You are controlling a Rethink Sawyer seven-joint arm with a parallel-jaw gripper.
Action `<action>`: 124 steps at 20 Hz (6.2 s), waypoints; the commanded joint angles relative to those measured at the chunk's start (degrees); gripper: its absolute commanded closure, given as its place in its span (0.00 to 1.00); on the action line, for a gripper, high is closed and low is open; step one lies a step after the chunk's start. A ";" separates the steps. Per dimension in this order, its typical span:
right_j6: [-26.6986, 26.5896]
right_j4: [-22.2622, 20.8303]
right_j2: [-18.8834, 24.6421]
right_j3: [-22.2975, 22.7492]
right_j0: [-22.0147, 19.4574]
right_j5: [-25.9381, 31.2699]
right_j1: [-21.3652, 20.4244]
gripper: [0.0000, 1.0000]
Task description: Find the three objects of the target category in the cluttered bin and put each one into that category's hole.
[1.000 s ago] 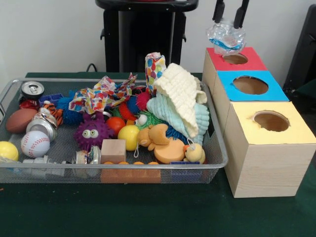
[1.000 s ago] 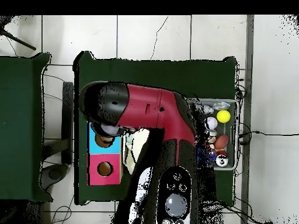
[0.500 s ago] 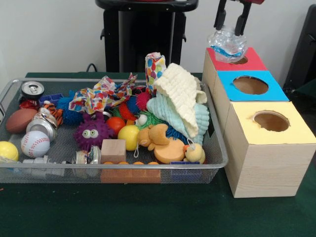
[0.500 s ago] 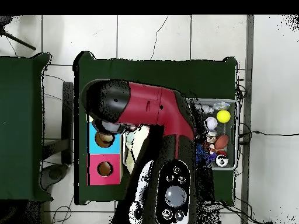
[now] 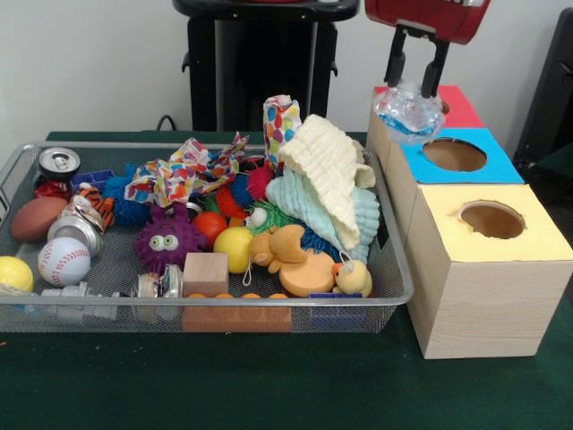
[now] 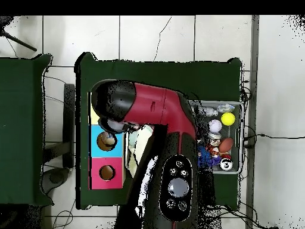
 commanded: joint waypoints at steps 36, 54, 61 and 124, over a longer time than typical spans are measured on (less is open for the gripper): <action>14.62 10.98 -2.59 26.21 4.24 -22.63 -5.10 1.00; 21.72 14.74 -4.70 26.93 9.22 -24.96 -3.12 1.00; 22.37 16.11 -5.71 25.55 10.68 -26.72 -1.09 1.00; 21.06 25.24 -3.08 37.24 11.94 -36.00 -2.28 1.00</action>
